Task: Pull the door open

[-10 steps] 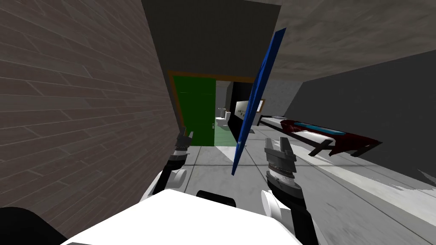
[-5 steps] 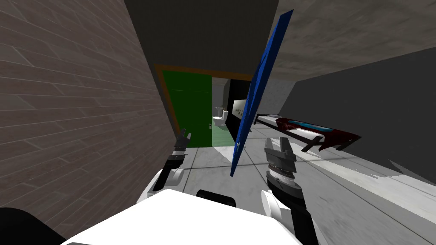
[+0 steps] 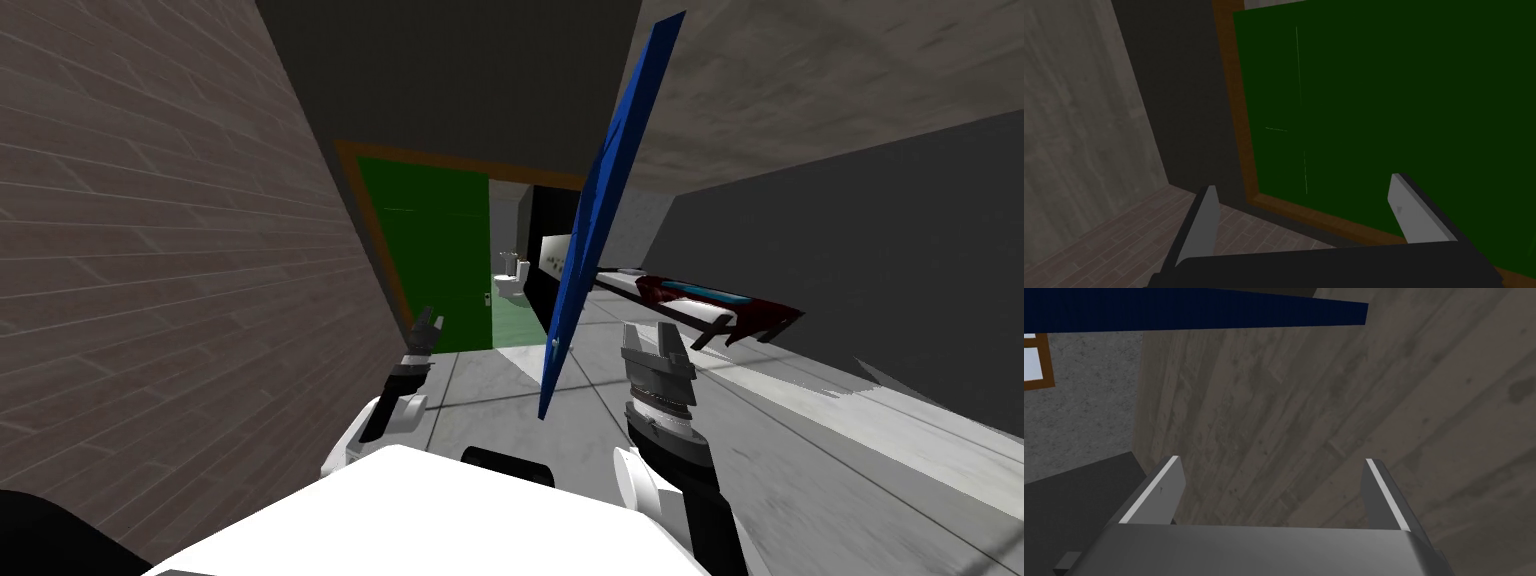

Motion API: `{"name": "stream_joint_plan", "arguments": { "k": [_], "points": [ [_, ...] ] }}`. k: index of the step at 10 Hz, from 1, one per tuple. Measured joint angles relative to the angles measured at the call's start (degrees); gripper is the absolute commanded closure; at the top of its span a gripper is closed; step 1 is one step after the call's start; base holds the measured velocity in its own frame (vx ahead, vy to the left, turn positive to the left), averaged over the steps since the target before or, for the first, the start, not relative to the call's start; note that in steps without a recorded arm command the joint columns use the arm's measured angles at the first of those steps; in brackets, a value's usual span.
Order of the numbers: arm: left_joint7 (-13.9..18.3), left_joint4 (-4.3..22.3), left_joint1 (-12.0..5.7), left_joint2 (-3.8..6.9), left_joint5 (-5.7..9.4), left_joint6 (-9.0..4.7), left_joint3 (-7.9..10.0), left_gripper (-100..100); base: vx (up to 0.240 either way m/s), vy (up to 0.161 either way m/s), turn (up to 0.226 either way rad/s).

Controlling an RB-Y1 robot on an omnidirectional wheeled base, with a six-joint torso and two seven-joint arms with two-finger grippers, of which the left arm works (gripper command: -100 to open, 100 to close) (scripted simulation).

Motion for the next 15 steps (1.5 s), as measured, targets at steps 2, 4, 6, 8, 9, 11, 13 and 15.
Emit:
{"name": "stream_joint_plan", "arguments": {
  "k": [2,4,6,8,9,11,13,15],
  "points": [
    [0.13,2.47,-1.09,0.62,-0.36,-0.29,2.27,-100,0.089,0.015,-0.12],
    [0.17,5.04,-1.95,1.02,-0.81,-0.9,4.46,-100,0.106,0.018,-0.143],
    [0.24,7.77,-3.21,1.47,-1.29,-1.19,6.84,-100,0.09,0.024,-0.13],
    [0.05,10.88,-4.28,1.58,-1.88,-2.05,9.08,-100,0.099,0.028,-0.125],
    [-0.02,12.1,-4.87,1.56,-2.21,-2.25,10.21,-100,0.097,0.027,-0.152],
    [0.02,15.43,-6.07,1.89,-2.7,-3.05,12.79,-100,0.087,0.039,-0.15],
    [0.06,18.87,-7.39,2.17,-3.2,-3.87,15.38,-100,0.09,0.034,-0.132],
    [0.01,22.1,-8.63,2.27,-3.76,-4.7,17.95,-100,0.096,0.025,-0.153]
  ]
}}
